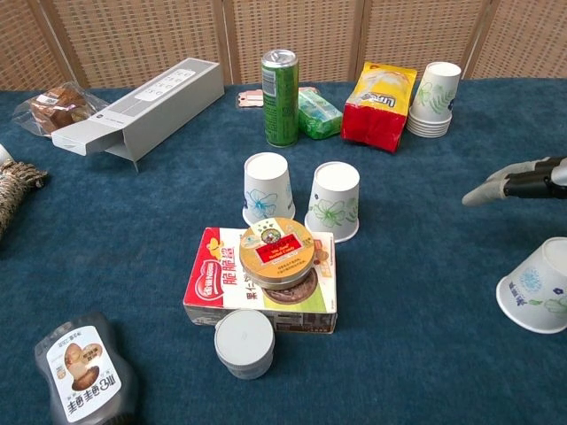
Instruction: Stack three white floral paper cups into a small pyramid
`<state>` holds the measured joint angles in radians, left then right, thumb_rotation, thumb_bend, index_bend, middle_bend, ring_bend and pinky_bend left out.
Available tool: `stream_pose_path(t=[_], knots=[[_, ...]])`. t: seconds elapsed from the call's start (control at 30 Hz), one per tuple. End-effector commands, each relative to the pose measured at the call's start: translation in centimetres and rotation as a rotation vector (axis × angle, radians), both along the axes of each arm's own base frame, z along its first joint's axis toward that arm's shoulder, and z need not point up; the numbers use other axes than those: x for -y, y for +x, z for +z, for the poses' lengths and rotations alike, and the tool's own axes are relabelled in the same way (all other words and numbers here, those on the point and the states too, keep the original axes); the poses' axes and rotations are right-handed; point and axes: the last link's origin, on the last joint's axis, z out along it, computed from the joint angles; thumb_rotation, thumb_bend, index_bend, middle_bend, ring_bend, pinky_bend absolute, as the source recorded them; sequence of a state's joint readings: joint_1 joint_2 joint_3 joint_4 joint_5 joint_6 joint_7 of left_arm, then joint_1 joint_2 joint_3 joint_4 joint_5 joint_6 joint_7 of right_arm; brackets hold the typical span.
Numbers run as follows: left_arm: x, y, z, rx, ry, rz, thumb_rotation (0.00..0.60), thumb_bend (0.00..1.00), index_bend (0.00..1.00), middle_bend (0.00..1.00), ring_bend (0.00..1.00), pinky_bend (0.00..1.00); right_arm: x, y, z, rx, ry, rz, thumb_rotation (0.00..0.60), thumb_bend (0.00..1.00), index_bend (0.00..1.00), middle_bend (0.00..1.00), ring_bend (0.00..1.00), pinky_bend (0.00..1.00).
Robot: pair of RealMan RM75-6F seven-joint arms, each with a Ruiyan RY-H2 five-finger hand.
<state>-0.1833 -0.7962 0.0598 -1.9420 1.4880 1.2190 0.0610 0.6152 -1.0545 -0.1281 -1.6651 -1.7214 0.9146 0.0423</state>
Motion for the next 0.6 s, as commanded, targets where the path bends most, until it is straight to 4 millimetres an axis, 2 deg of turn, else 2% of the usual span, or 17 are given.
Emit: stream_pose_path(t=[0.03,0.47,0.6], knots=[[0.0,0.0,0.0,0.0,0.001,0.001,0.6,0.33,0.05,0.0,0.0,0.0,-0.2,-0.4,-0.2,-0.004,0.01,-0.005,0.406,0.19,0.0,0.0,0.0,0.16],[0.0,-0.1,-0.1,-0.007,-0.002,0.005,0.6,0.33,0.05,0.0,0.0,0.0,-0.3,-2.9,-0.5,-0.011,0.007,-0.044,0.434,0.29,0.0,0.03,0.0,0.18],[-0.1,-0.1,-0.1,-0.007,-0.001,0.005,0.6,0.33,0.05,0.0,0.0,0.0,-0.6,-3.4,-0.5,0.013,0.005,-0.032,0.499,0.33,0.05,0.11,0.05,0.28]])
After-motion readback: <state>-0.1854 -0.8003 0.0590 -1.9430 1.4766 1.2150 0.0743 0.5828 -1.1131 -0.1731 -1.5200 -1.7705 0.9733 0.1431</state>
